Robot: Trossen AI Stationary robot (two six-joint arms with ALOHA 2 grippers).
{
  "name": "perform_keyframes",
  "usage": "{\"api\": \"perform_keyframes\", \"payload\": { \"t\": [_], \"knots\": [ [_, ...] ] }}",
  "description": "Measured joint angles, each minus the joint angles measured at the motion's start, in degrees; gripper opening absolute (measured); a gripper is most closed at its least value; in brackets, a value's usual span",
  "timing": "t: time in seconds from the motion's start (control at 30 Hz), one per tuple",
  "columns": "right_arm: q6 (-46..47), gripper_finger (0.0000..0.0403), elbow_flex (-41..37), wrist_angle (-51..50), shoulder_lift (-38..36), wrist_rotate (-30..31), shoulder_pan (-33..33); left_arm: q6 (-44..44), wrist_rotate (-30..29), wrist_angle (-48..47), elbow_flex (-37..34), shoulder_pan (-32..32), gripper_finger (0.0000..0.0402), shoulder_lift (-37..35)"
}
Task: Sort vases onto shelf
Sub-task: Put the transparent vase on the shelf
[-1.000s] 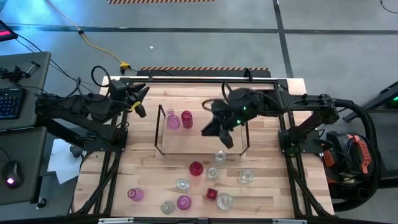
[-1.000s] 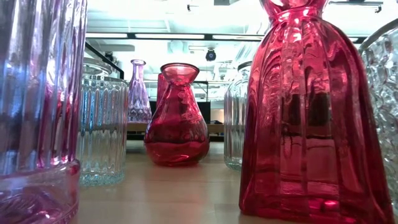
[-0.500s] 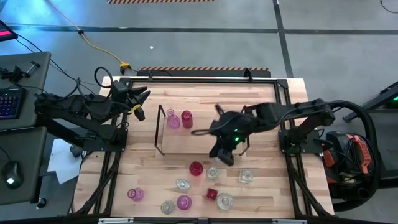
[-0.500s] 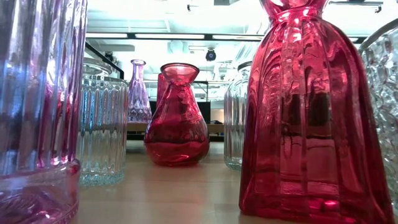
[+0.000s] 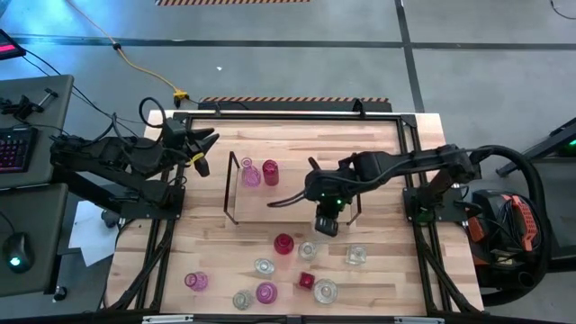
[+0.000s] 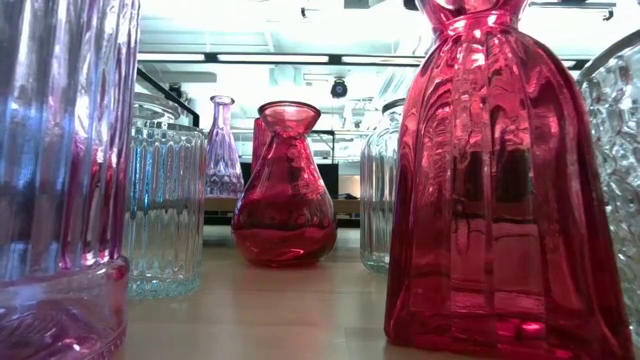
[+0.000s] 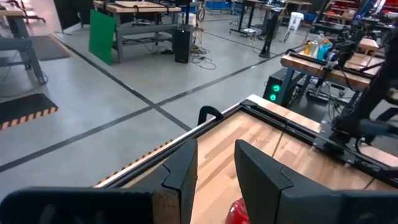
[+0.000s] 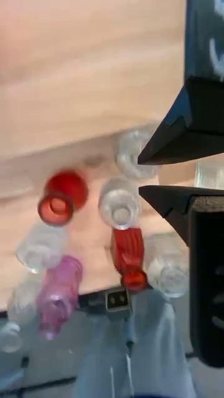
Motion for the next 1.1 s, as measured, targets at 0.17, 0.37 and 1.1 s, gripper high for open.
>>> {"api": "perform_keyframes", "payload": {
  "t": [0.17, 0.37, 1.1],
  "knots": [
    [-2.4, 0.0048, 0.0, 0.0, 0.0, 0.9, -0.7, 0.0, 0.5, 0.0, 0.0, 0.0, 0.0097, 0.0],
    [-4.4, 0.0048, 0.0, -1.1, 0.3, 2.6, -0.7, 0.0, 0.5, 0.0, 0.0, 0.0, 0.0097, 0.0],
    [-6.1, 0.0179, -0.4, -5.1, 8.5, 4.6, 0.2, 0.0, 3.6, -4.0, 0.0, 0.0, 0.0097, 0.0]
  ]
}}
